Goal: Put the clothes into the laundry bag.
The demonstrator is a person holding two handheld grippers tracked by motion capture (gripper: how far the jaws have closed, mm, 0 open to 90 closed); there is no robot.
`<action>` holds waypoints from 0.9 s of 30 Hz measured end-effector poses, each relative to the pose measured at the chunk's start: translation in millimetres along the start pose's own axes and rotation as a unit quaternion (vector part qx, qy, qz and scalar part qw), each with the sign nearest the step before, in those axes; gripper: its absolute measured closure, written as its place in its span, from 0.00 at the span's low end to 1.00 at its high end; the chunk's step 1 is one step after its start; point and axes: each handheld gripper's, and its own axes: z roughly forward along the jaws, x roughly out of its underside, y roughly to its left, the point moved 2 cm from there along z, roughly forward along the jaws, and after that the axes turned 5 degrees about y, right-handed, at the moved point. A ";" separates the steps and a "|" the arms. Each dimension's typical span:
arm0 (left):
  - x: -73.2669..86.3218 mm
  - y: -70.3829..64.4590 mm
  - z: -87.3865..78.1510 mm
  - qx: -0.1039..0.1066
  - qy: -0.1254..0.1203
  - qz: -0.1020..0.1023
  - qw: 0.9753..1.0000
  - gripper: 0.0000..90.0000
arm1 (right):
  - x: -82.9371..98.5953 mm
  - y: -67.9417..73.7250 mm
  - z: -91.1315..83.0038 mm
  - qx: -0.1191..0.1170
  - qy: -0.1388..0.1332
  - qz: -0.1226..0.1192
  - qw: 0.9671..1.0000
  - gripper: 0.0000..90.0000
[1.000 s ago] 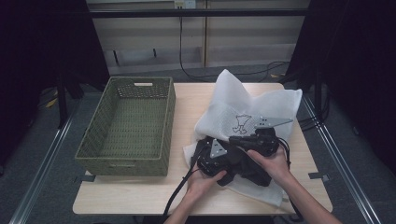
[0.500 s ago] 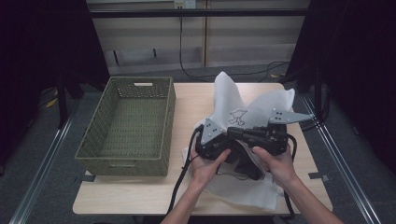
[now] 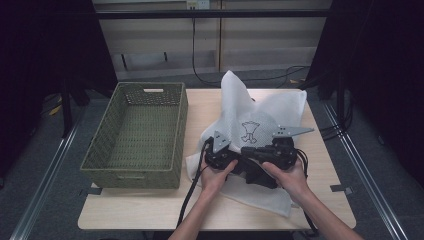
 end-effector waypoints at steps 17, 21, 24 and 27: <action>-34.3 -1.8 -23.7 0.025 -0.038 -0.024 0.999 0.83 | 34.4 -6.6 -8.4 0.116 0.072 -0.091 0.986 0.57; -43.3 -1.1 -32.5 0.015 -0.072 -0.044 0.996 0.83 | 31.1 -3.4 -8.0 0.101 0.059 -0.094 0.989 0.85; -51.0 1.4 -40.0 0.004 -0.109 -0.053 0.993 0.83 | 25.3 4.3 -12.1 0.055 0.039 -0.088 0.994 0.96; -54.5 6.9 -39.1 -0.013 -0.108 -0.060 0.992 0.83 | 13.7 23.0 -21.2 0.009 0.010 -0.097 0.995 1.00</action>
